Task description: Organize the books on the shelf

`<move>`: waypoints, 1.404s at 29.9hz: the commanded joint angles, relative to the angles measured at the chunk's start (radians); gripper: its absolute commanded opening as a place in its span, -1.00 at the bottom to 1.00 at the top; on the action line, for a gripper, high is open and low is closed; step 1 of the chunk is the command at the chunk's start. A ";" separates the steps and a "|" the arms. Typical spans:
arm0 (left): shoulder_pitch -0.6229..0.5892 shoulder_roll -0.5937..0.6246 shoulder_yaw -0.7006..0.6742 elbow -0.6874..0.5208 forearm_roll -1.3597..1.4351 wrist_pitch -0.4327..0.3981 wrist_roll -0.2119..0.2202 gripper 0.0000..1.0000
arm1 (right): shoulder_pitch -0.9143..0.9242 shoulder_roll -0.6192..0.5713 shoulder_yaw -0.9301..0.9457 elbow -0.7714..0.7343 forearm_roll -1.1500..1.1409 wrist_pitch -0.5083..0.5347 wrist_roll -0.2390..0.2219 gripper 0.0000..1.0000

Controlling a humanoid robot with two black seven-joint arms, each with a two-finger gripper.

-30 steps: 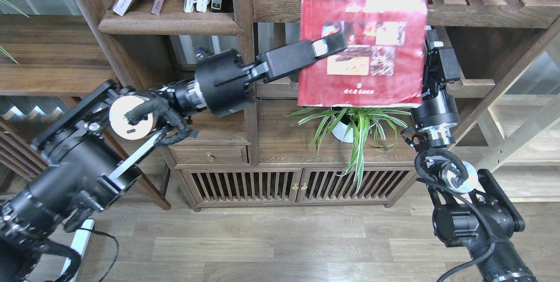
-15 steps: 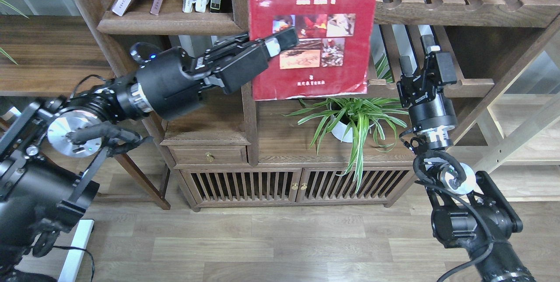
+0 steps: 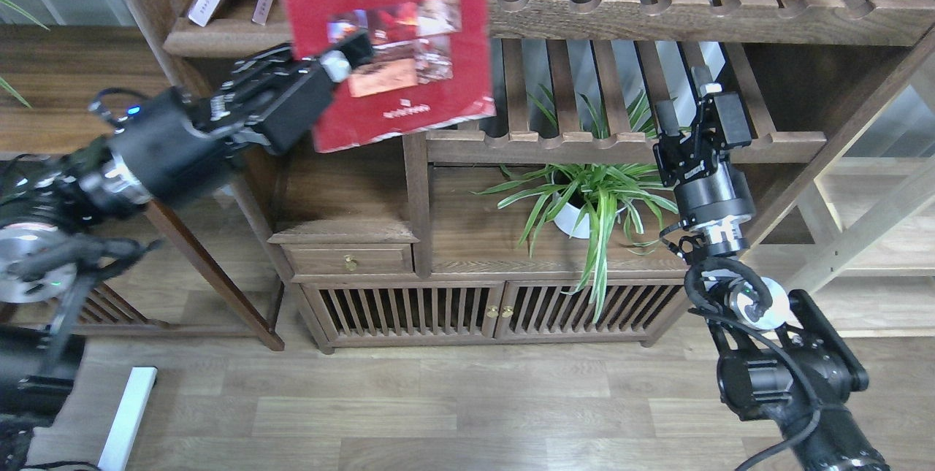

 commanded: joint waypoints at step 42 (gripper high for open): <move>0.004 0.011 -0.506 0.061 0.296 0.000 0.000 -1.00 | -0.040 0.003 -0.145 0.008 -0.002 0.000 0.000 0.75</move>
